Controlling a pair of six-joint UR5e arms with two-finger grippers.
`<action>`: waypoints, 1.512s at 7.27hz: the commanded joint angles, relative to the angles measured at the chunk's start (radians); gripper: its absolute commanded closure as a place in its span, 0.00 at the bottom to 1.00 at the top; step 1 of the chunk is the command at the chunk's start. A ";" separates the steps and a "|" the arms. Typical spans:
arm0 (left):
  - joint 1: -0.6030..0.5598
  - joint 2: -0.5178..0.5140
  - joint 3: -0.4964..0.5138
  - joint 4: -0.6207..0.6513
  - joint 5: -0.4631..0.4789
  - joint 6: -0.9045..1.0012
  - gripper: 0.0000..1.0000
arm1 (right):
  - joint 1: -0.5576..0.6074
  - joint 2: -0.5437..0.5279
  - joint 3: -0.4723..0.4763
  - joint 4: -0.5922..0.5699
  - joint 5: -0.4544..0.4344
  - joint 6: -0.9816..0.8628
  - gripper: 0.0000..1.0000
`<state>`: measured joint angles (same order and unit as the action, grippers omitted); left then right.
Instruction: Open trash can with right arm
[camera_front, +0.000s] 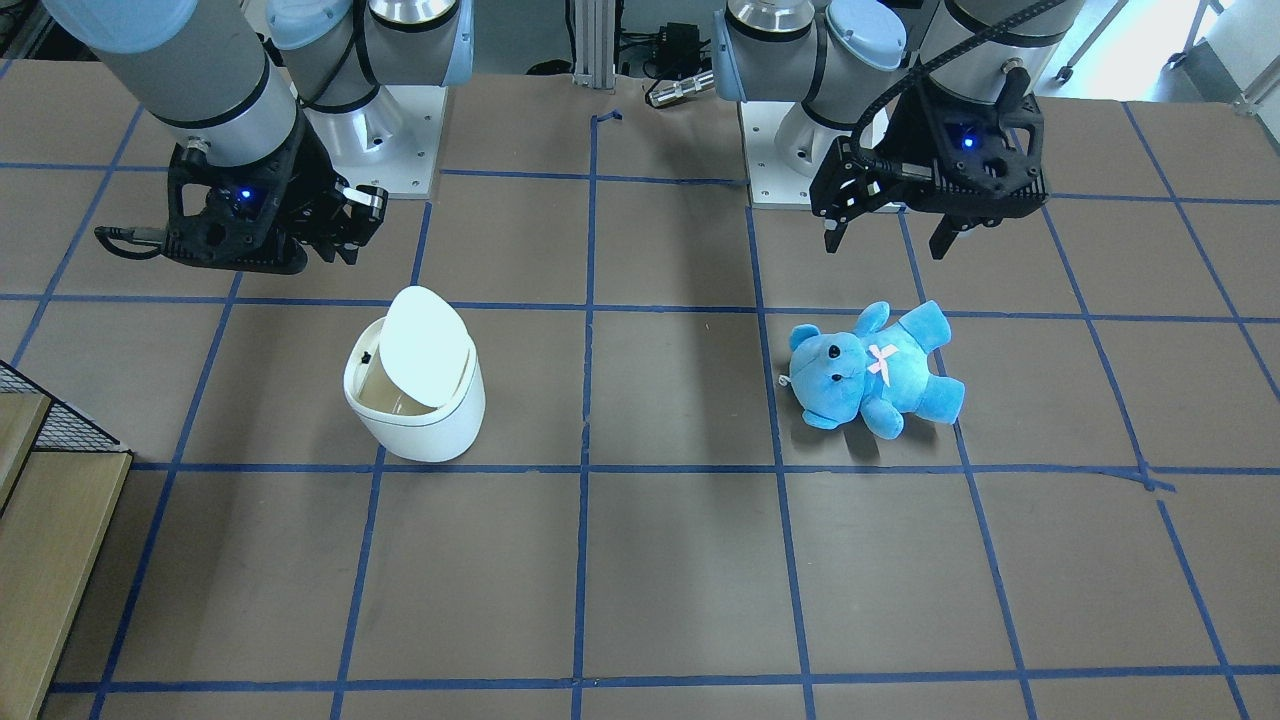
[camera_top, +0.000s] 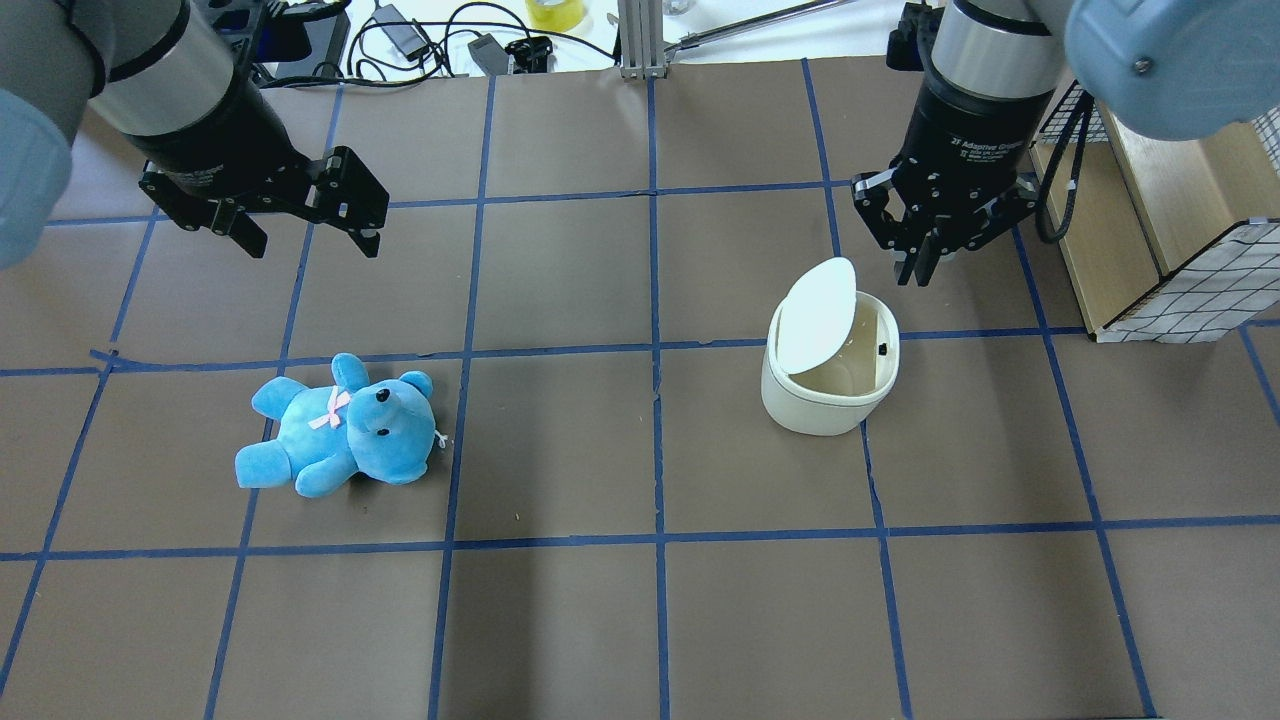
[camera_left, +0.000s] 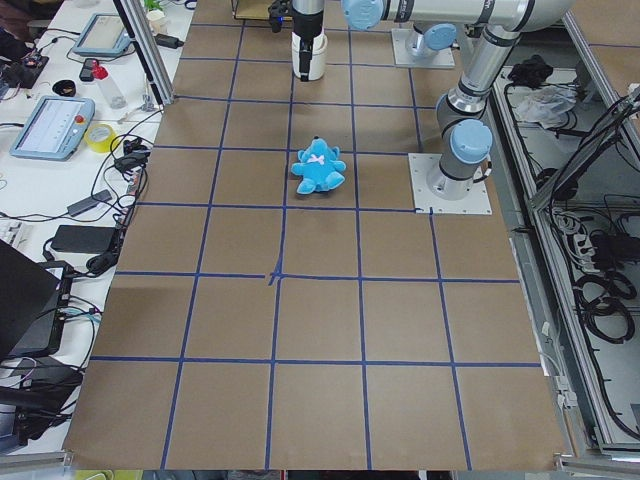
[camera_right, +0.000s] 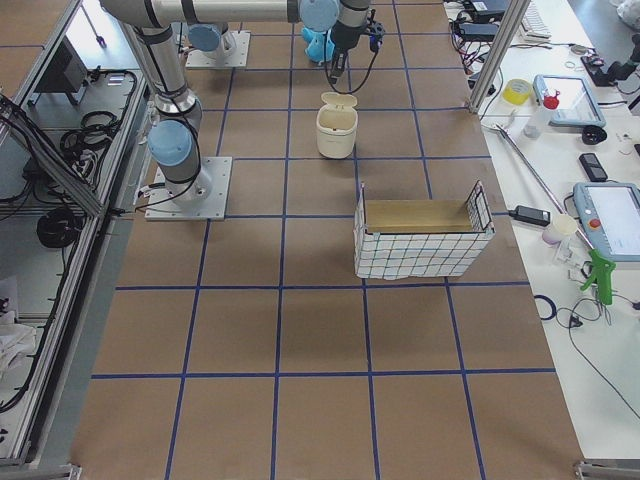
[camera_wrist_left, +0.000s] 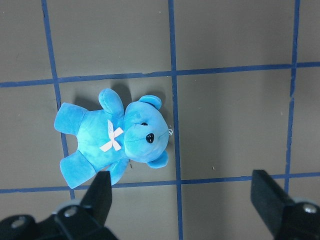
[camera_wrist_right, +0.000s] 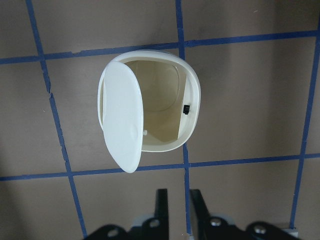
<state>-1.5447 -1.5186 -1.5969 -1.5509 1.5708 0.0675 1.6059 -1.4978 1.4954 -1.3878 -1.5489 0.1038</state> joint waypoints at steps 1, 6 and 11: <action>0.000 0.000 0.000 0.000 0.000 0.000 0.00 | -0.001 0.001 -0.038 0.007 -0.002 -0.009 0.00; 0.000 0.000 0.000 0.000 0.000 0.000 0.00 | -0.085 0.002 -0.038 -0.026 0.001 -0.274 0.00; 0.000 0.000 0.000 0.000 0.000 0.000 0.00 | -0.080 -0.015 -0.034 -0.027 -0.005 -0.119 0.00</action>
<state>-1.5447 -1.5186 -1.5969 -1.5509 1.5708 0.0675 1.5228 -1.5091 1.4572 -1.4143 -1.5538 -0.0410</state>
